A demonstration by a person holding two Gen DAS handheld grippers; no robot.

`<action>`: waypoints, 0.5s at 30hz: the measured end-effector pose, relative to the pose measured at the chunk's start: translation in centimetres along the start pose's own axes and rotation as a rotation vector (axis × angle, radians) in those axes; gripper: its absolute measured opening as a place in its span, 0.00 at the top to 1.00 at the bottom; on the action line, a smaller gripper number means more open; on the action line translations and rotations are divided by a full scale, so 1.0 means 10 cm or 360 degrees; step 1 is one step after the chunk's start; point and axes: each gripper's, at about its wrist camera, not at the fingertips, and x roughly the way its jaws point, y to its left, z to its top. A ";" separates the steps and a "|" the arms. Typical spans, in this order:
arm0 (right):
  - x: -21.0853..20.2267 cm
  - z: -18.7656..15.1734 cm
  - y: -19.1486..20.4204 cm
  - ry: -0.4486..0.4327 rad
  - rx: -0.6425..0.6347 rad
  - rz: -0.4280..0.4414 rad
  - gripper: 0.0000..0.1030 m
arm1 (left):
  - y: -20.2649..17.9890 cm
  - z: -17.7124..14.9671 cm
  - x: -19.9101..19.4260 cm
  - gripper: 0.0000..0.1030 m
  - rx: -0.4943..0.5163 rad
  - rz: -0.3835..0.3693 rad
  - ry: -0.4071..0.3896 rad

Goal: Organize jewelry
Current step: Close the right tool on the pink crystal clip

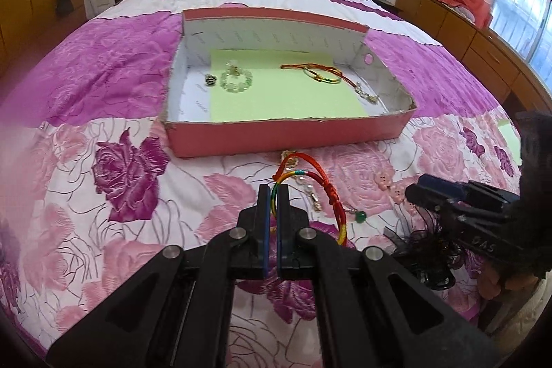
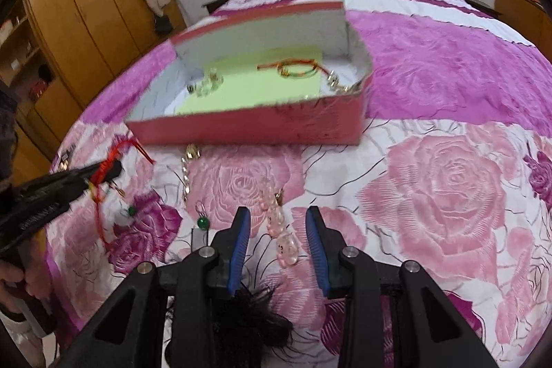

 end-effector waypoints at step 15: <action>0.12 -0.05 -0.04 0.0046 0.0041 -0.0016 0.89 | 0.09 -0.03 -0.05 1.00 -0.0035 0.0033 -0.0036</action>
